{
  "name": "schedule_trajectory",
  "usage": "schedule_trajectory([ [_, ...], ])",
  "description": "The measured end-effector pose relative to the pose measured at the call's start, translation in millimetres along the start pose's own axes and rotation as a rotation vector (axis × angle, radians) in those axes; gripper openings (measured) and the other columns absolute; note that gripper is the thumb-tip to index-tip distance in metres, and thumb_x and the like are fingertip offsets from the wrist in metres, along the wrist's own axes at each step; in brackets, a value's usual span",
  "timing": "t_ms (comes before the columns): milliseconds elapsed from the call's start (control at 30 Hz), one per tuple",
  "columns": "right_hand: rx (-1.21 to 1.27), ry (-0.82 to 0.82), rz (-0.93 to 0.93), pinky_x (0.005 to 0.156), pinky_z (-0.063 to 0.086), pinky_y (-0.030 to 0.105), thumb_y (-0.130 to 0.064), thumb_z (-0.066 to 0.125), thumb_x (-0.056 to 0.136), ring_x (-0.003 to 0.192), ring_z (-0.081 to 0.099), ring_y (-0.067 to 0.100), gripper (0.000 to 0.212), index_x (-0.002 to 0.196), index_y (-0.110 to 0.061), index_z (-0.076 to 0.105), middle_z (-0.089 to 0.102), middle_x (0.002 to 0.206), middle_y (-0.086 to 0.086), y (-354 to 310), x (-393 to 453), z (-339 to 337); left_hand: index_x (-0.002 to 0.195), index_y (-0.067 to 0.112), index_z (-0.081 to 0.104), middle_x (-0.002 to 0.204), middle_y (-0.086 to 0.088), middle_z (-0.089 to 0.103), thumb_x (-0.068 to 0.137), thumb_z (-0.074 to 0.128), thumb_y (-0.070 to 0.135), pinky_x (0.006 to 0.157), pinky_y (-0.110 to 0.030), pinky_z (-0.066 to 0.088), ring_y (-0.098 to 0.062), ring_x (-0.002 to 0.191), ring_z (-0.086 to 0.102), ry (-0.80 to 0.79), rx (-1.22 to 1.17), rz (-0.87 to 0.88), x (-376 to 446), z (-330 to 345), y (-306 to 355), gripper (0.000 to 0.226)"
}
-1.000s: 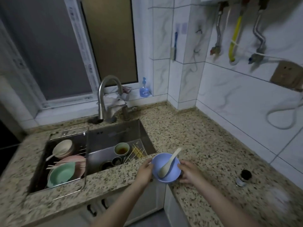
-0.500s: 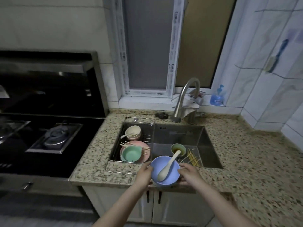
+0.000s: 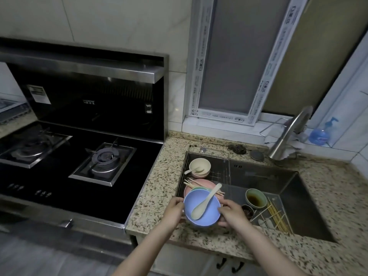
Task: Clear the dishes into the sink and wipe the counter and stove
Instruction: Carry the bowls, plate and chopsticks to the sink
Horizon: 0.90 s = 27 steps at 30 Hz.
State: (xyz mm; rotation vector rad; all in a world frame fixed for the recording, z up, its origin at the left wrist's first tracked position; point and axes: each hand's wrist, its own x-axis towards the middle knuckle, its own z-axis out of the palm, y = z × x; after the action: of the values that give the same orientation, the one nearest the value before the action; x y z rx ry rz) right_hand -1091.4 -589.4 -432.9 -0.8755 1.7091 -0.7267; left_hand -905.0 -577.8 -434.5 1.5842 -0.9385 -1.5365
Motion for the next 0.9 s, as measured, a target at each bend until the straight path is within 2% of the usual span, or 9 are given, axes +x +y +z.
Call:
schedule_trajectory([
  [67, -0.009, 0.013, 0.014, 0.055, 0.056, 0.027, -0.004, 0.050, 0.089, 0.074, 0.062, 0.022, 0.026, 0.113, -0.013, 0.055, 0.062, 0.110, 0.016, -0.5, 8.2, 6.3, 0.088, 0.014, 0.050, 0.089, -0.011, 0.060, 0.093, 0.038, 0.007, 0.059, -0.029, 0.044, -0.025, 0.073, 0.059, -0.004, 0.003, -0.009, 7.4, -5.2, -2.1, 0.015],
  [167, -0.035, 0.021, 0.017, 0.059, 0.056, 0.030, -0.004, 0.050, 0.090, 0.071, 0.061, 0.022, 0.026, 0.114, -0.010, 0.053, 0.059, 0.103, 0.016, -3.2, 18.5, 11.3, 0.089, 0.016, 0.052, 0.095, -0.012, 0.062, 0.092, 0.040, 0.008, 0.065, -0.032, 0.047, -0.027, 0.082, 0.061, -0.008, 0.008, -0.025, 18.9, -8.6, -2.9, 0.015],
  [300, -0.083, 0.017, 0.004, 0.058, 0.056, 0.030, -0.003, 0.048, 0.089, 0.075, 0.061, 0.022, 0.026, 0.113, -0.015, 0.051, 0.060, 0.088, 0.009, -11.5, 39.4, 13.8, 0.090, 0.017, 0.052, 0.088, -0.007, 0.060, 0.093, 0.040, 0.009, 0.065, -0.029, 0.047, -0.020, 0.074, 0.058, -0.018, -0.001, -0.045, 32.2, -5.9, 4.8, 0.015],
  [433, -0.162, 0.009, -0.013, 0.049, 0.055, 0.025, -0.005, 0.049, 0.088, 0.081, 0.062, 0.026, 0.037, 0.124, -0.009, 0.049, 0.059, 0.107, 0.015, -20.5, 72.9, 12.0, 0.110, 0.011, 0.056, 0.102, -0.014, 0.065, 0.092, 0.044, 0.015, 0.076, -0.038, 0.050, -0.027, 0.088, 0.061, -0.002, 0.048, -0.061, 54.7, -1.5, 9.2, 0.022],
  [533, -0.173, -0.026, -0.002, 0.044, 0.053, 0.021, -0.006, 0.049, 0.090, 0.087, 0.062, 0.028, 0.035, 0.124, -0.011, 0.047, 0.056, 0.111, 0.012, -26.4, 103.0, 6.1, 0.116, 0.006, 0.052, 0.100, -0.013, 0.063, 0.093, 0.047, 0.016, 0.070, -0.034, 0.048, -0.022, 0.086, 0.061, 0.017, 0.030, -0.102, 74.4, 2.8, 18.9, 0.025],
  [600, -0.186, -0.044, -0.010, 0.052, 0.056, 0.027, -0.007, 0.050, 0.089, 0.098, 0.062, 0.031, 0.039, 0.128, -0.011, 0.046, 0.055, 0.121, 0.013, -29.1, 120.0, 4.9, 0.099, 0.011, 0.055, 0.090, -0.006, 0.060, 0.094, 0.045, 0.015, 0.067, -0.030, 0.043, -0.017, 0.082, 0.057, 0.036, 0.037, -0.106, 84.3, 1.7, 26.8, 0.012],
  [667, -0.197, -0.070, -0.031, 0.062, 0.057, 0.036, -0.007, 0.051, 0.088, 0.101, 0.060, 0.033, 0.042, 0.129, -0.009, 0.046, 0.056, 0.122, 0.014, -31.9, 142.5, 1.7, 0.089, 0.014, 0.053, 0.087, -0.004, 0.056, 0.095, 0.044, 0.014, 0.067, -0.028, 0.040, -0.017, 0.083, 0.054, 0.065, 0.026, -0.104, 101.7, 3.0, 36.9, 0.011],
  [800, -0.286, -0.126, -0.096, 0.073, 0.053, 0.041, -0.004, 0.051, 0.087, 0.086, 0.059, 0.027, 0.036, 0.123, -0.009, 0.048, 0.057, 0.085, -0.006, -33.0, 168.3, -3.9, 0.091, 0.010, 0.054, 0.082, -0.002, 0.055, 0.094, 0.044, 0.011, 0.059, -0.024, 0.036, -0.015, 0.076, 0.052, 0.112, 0.033, -0.097, 132.1, 3.6, 40.7, 0.011],
  [900, -0.386, -0.158, -0.154, 0.076, 0.049, 0.042, -0.006, 0.052, 0.087, 0.092, 0.059, 0.029, 0.043, 0.129, -0.007, 0.046, 0.060, 0.094, 0.000, -28.2, 182.5, -5.2, 0.085, 0.015, 0.057, 0.083, -0.003, 0.058, 0.093, 0.045, 0.012, 0.060, -0.024, 0.037, -0.017, 0.077, 0.053, 0.138, 0.063, -0.141, 151.6, 9.5, 34.3, 0.015],
])
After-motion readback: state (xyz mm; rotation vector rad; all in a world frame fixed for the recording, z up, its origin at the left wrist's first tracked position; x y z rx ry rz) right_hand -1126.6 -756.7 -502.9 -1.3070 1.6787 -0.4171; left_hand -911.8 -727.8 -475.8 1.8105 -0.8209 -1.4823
